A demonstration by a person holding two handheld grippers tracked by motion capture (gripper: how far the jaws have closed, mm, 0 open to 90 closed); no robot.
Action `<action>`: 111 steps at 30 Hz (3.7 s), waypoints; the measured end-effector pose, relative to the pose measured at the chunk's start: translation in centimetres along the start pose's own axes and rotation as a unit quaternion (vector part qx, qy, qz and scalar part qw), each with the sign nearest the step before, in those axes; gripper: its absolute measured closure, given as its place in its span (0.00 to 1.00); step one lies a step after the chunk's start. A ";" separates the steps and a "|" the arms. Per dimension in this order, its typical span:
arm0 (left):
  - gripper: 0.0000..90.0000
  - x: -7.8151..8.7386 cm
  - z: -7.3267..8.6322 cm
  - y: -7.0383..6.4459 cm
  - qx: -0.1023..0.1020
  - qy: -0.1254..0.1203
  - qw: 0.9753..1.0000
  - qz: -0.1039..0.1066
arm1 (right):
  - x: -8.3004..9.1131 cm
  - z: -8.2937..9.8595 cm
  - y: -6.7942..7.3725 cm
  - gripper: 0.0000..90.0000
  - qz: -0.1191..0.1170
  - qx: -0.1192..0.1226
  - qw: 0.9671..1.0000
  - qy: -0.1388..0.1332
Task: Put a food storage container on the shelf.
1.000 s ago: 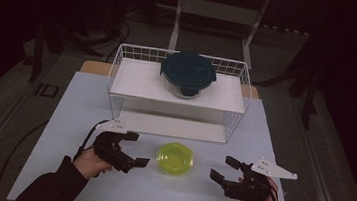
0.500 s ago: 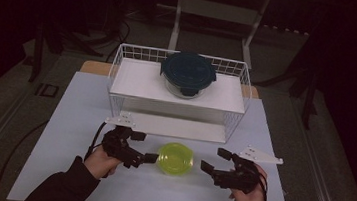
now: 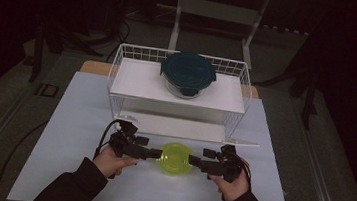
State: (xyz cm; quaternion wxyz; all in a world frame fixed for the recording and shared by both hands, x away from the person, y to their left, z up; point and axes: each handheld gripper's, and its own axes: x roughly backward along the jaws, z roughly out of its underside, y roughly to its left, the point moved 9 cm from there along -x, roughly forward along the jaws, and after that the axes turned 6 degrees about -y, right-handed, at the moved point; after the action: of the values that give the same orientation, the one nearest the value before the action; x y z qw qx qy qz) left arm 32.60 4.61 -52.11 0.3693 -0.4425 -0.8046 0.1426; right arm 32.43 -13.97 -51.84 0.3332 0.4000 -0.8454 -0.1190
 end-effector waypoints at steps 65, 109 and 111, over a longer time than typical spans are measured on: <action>0.89 -0.1 1.1 -2.1 0.071 0.031 0.997 0.018 | -0.1 0.7 1.8 0.89 0.018 -0.046 0.998 0.043; 0.90 6.5 -8.4 -8.0 0.013 -0.041 0.998 0.038 | 4.9 -9.9 7.9 0.90 0.017 0.031 0.999 -0.036; 0.90 6.8 -9.1 -8.2 0.012 -0.045 0.998 0.038 | 5.1 -10.7 8.1 0.90 0.018 0.034 0.998 -0.040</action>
State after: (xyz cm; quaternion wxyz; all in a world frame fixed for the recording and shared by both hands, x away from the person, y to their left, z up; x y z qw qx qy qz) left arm 31.93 4.65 -38.11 0.3324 -0.4616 -0.8012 0.1860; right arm 32.32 -11.82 -37.62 0.2874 0.3908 -0.8687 -0.1002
